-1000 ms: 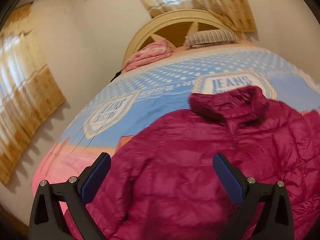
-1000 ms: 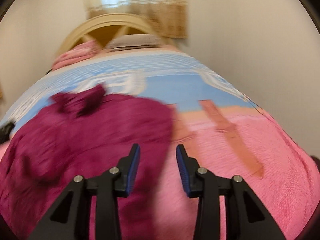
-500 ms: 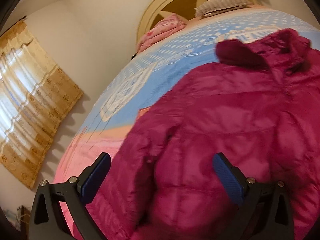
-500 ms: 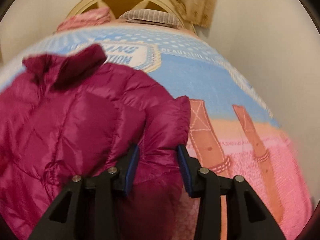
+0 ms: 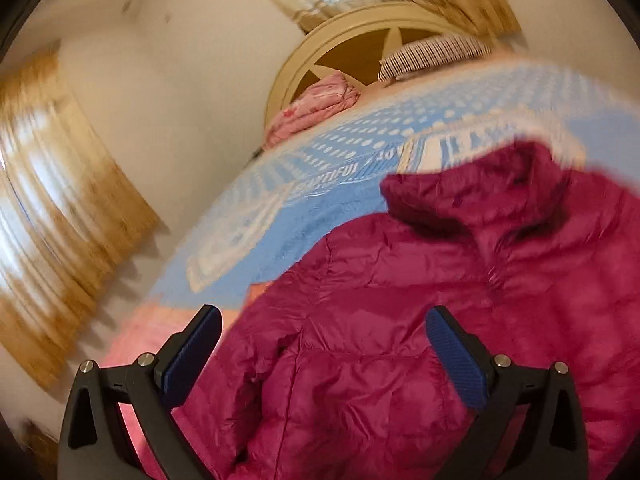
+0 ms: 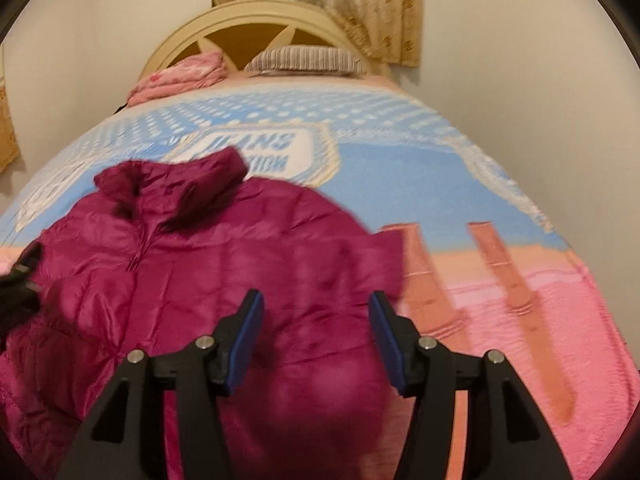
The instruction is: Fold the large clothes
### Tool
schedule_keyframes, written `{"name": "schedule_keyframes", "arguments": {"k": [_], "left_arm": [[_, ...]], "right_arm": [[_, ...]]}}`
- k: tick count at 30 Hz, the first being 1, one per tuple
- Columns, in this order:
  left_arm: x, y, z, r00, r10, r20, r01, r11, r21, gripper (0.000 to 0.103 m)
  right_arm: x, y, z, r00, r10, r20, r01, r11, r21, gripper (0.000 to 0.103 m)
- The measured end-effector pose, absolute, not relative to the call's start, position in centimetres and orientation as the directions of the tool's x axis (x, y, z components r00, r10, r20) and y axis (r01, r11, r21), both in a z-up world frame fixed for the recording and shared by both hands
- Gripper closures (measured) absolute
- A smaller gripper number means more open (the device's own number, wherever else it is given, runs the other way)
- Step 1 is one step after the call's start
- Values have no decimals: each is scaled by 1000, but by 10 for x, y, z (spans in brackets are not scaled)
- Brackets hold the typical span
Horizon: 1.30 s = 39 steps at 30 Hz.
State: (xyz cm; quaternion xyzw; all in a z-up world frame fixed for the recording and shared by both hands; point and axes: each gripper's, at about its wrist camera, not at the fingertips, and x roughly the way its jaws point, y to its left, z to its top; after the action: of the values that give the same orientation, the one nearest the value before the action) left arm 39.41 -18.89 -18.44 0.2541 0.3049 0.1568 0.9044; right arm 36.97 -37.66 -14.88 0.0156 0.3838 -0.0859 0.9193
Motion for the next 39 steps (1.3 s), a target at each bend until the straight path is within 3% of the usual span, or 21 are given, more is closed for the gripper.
{"name": "schedule_keyframes", "arguments": {"k": [3,12,33,36,37,39], "left_arm": [[412,-180,-222,712,495,-497,-116,782,613,1],[423,-150,-241,676,398,-620,-90,880,466,1],[423,-149,-242,678,357,-643,-91,908,409,1],[421,-135,-225,655,331,-679,-92,927,363,1],[417,-126,-215,657,323,-681,-112,935,335,1],[401,-112,-191,703,287,-650,-135,952,273,1]], "right_arm": [[378,-372,-174,655,-143,-742,164,985,-45,45],[383,-366,-199,618,-139,-774,147,987,-61,43],[384,-359,-202,605,-182,-775,142,983,-119,40],[378,-375,-190,609,-106,-786,141,990,-25,40],[367,-386,-180,632,-97,-769,179,983,23,39],[342,-402,-160,686,-85,-722,224,970,98,23]]}}
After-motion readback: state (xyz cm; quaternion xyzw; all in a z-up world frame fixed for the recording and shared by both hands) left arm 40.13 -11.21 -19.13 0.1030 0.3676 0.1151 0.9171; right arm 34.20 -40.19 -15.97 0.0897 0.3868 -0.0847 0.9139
